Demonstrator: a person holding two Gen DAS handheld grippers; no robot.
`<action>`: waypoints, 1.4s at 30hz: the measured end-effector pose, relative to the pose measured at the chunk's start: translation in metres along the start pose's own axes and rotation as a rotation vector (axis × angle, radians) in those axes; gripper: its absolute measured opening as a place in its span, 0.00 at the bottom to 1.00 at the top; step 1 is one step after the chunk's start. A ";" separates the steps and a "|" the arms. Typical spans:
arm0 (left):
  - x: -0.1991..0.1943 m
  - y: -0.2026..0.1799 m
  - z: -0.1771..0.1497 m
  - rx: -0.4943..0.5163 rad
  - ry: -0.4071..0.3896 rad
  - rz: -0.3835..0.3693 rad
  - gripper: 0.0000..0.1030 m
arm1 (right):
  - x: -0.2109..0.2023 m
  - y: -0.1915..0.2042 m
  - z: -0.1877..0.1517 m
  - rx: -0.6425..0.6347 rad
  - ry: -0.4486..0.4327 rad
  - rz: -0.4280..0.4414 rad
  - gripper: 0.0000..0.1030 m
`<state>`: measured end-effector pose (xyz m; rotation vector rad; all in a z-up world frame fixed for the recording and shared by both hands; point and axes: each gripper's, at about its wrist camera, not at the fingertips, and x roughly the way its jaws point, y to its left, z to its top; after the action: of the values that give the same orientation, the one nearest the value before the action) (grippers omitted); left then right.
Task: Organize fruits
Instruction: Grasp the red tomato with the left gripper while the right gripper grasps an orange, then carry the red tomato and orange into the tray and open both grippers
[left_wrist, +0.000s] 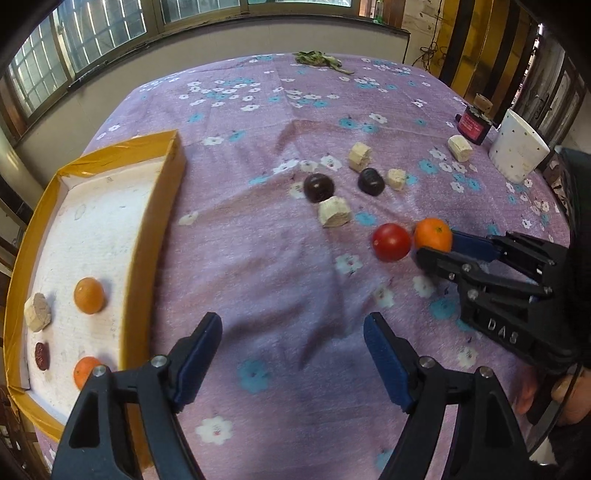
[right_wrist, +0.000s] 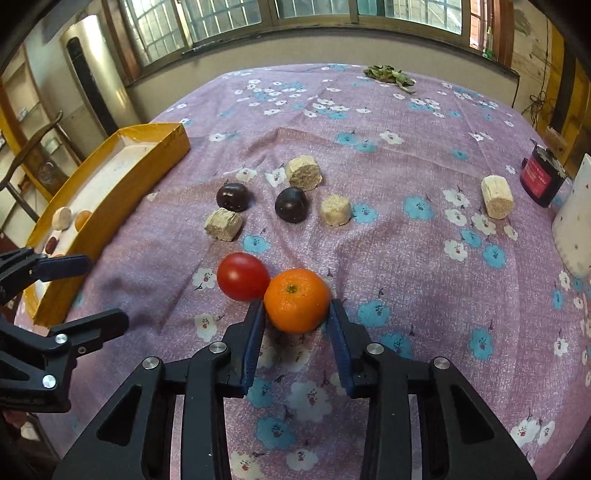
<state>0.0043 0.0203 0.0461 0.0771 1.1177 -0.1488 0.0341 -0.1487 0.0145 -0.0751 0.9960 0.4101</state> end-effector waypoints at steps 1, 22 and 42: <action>0.003 -0.005 0.003 0.002 0.002 -0.008 0.79 | -0.003 -0.004 -0.002 0.004 -0.003 -0.004 0.33; 0.042 -0.040 0.034 -0.037 0.001 -0.128 0.35 | -0.037 -0.042 -0.020 0.106 -0.046 -0.047 0.33; -0.027 0.059 -0.005 -0.128 -0.094 -0.094 0.35 | -0.046 0.026 -0.008 0.077 -0.063 -0.013 0.33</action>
<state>-0.0025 0.0811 0.0669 -0.0962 1.0354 -0.1628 -0.0037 -0.1409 0.0514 0.0003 0.9474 0.3597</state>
